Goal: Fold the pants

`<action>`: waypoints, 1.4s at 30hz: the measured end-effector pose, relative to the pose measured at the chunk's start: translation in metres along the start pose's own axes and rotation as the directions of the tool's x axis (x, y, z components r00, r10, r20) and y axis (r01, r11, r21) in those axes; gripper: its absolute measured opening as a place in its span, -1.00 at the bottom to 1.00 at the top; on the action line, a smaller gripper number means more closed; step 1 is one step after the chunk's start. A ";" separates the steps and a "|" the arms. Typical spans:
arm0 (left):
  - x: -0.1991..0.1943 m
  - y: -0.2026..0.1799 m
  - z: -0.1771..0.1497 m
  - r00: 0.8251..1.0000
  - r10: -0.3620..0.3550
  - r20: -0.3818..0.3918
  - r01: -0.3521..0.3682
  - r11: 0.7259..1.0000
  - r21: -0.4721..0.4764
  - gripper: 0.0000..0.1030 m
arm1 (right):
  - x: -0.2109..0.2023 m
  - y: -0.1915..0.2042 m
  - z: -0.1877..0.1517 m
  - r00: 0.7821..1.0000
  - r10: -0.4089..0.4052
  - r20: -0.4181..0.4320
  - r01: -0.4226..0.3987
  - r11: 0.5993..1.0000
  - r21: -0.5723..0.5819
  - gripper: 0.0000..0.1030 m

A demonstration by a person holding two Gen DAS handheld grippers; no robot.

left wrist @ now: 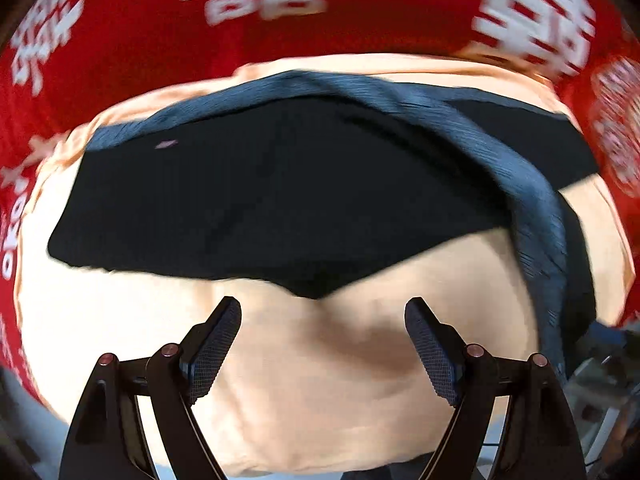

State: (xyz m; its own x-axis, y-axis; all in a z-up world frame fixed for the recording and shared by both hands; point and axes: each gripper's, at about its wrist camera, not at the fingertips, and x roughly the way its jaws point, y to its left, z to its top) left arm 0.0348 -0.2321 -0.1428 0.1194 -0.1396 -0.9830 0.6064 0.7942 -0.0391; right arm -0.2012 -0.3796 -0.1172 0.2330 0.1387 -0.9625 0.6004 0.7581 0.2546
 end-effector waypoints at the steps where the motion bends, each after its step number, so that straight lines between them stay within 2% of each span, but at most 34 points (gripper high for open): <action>1: -0.003 -0.009 -0.002 1.000 -0.005 0.008 0.005 1.000 0.022 0.65 | 0.000 -0.007 -0.013 1.000 -0.013 -0.004 0.013 1.000 0.009 0.37; 5: -0.007 -0.046 -0.008 0.995 -0.099 -0.005 0.099 0.993 0.065 0.65 | 0.005 -0.039 -0.059 1.000 -0.013 -0.012 0.015 0.995 0.103 0.37; 7: -0.006 -0.063 -0.009 0.987 -0.162 -0.021 0.163 0.984 0.076 0.65 | 0.010 -0.052 -0.073 1.000 0.001 -0.020 0.002 0.988 0.152 0.37; 10: 0.006 -0.089 -0.008 0.977 -0.210 -0.049 0.214 0.972 0.095 0.65 | 0.019 -0.064 -0.085 0.999 0.036 -0.038 -0.029 0.983 0.182 0.37; 12: 0.017 -0.110 -0.009 0.968 -0.239 -0.080 0.246 0.964 0.103 0.65 | 0.027 -0.071 -0.089 0.998 0.037 -0.054 -0.026 0.982 0.185 0.37; 14: 0.030 -0.126 -0.009 0.962 -0.249 -0.110 0.261 0.960 0.105 0.65 | 0.036 -0.080 -0.093 0.995 0.071 -0.071 -0.054 0.975 0.215 0.37; 18: 0.048 -0.151 -0.011 0.957 -0.253 -0.142 0.267 0.959 0.091 0.65 | 0.042 -0.088 -0.090 0.984 0.174 -0.040 -0.160 0.960 0.230 0.33; 21: 0.057 -0.163 -0.012 0.954 -0.254 -0.158 0.267 0.961 0.069 0.65 | 0.042 -0.087 -0.084 0.967 0.253 -0.031 -0.241 0.948 0.206 0.13; 25: 0.061 -0.176 -0.012 0.955 -0.250 -0.159 0.264 0.962 0.073 0.65 | 0.042 -0.092 -0.083 0.951 0.308 -0.038 -0.291 0.927 0.236 -0.06; 26: 0.062 -0.179 -0.011 0.954 -0.254 -0.162 0.268 0.961 0.071 0.65 | 0.045 -0.095 -0.082 0.949 0.310 -0.050 -0.288 0.924 0.253 -0.23; 27: 0.063 -0.182 -0.009 0.953 -0.253 -0.166 0.267 0.961 0.068 0.64 | 0.047 -0.100 -0.081 0.944 0.324 -0.065 -0.295 0.914 0.277 -0.56; 28: 0.063 -0.183 -0.008 0.952 -0.256 -0.168 0.269 0.961 0.064 0.60 | 0.046 -0.102 -0.084 0.939 0.334 -0.077 -0.299 0.908 0.292 -0.76; 29: 0.063 -0.186 -0.007 0.950 -0.264 -0.169 0.277 0.959 0.062 0.28 | 0.045 -0.105 -0.081 0.934 0.346 -0.093 -0.305 0.904 0.300 -0.86; 30: 0.063 -0.189 -0.005 0.946 -0.271 -0.178 0.287 0.955 0.071 -0.14 | 0.041 -0.106 -0.079 0.930 0.356 -0.093 -0.315 0.901 0.298 -0.88; 31: 0.063 -0.190 -0.003 0.942 -0.279 -0.187 0.297 0.952 0.077 -0.34 | 0.037 -0.105 -0.077 0.926 0.368 -0.089 -0.329 0.898 0.291 -0.88; 32: 0.063 -0.193 0.000 0.934 -0.293 -0.203 0.314 0.946 0.079 -0.64 | 0.026 -0.104 -0.072 0.922 0.379 -0.079 -0.346 0.898 0.271 -0.89; 35: 0.049 -0.195 0.014 0.923 -0.334 -0.190 0.350 0.935 0.053 -0.69 | -0.011 -0.101 -0.045 0.918 0.396 -0.035 -0.382 0.903 0.194 -0.94; 39: 0.013 -0.198 0.048 0.929 -0.358 -0.092 0.365 0.929 0.067 -0.69 | -0.057 -0.107 0.013 0.913 0.406 0.045 -0.409 0.905 0.115 -0.95; 42: 0.000 -0.203 0.086 0.933 -0.358 -0.031 0.360 0.930 0.079 -0.69 | -0.082 -0.115 0.070 0.914 0.392 0.099 -0.399 0.915 0.057 -0.95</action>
State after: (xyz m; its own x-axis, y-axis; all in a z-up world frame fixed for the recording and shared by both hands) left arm -0.0206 -0.4440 -0.1191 -0.1302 -0.3966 -0.9087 0.6690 0.6413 -0.3757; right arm -0.2355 -0.5224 -0.0613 0.5246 0.3612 -0.7709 0.4999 0.6023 0.6223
